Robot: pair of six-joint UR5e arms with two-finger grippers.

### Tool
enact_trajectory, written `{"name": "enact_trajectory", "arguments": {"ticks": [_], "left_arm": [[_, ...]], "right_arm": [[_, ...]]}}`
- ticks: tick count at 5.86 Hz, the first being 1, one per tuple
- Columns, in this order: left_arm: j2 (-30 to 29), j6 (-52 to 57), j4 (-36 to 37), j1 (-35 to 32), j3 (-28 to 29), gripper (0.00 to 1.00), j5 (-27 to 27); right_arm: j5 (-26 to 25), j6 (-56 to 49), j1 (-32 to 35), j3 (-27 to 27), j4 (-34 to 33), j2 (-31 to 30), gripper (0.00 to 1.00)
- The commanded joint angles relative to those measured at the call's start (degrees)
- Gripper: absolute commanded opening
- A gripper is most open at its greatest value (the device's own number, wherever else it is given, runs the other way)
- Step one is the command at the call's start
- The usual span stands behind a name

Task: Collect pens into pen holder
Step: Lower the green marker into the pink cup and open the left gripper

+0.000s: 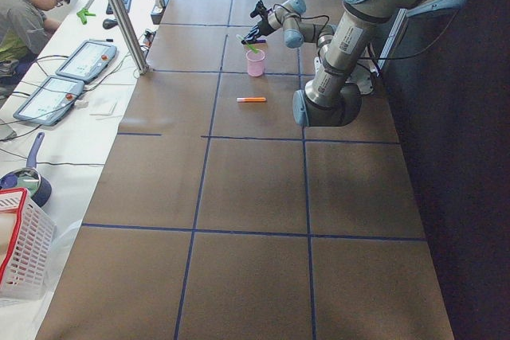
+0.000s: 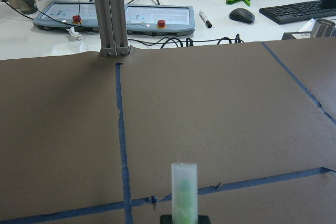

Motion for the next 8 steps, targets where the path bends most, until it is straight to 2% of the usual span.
{"name": "enact_trajectory", "arguments": {"ticks": [1,2,3,4,5,7,8], "left_arm": [[0.3,0.0,-0.1,0.7,1.2,0.25,0.0],[0.2,0.3,-0.2,0.7,0.7,0.65,-0.3],[0.3,0.8,0.0,0.6,0.4,0.85,-0.6],[0.3,0.9,0.1,0.4,0.0,0.96,-1.2],[0.3,1.0,0.4,-1.3,-0.8,0.99,-6.4],[2.1,1.4,14.1,-5.4,-9.2,1.00,-19.1],[3.7,2.4,17.5,-8.0,-11.1,1.00,-26.2]], "right_arm": [[0.0,-0.1,0.0,-0.1,-0.1,0.0,1.00],[0.0,-0.1,0.0,-0.1,-0.1,0.0,1.00],[0.0,-0.1,0.0,-0.1,0.0,0.0,1.00],[0.0,0.0,0.0,-0.1,0.0,0.0,1.00],[0.1,0.1,0.0,0.0,-0.1,0.0,1.00],[0.4,0.1,-0.1,0.1,-0.2,0.1,1.00],[1.0,0.2,-0.2,-0.1,-0.1,0.1,1.00]]}}
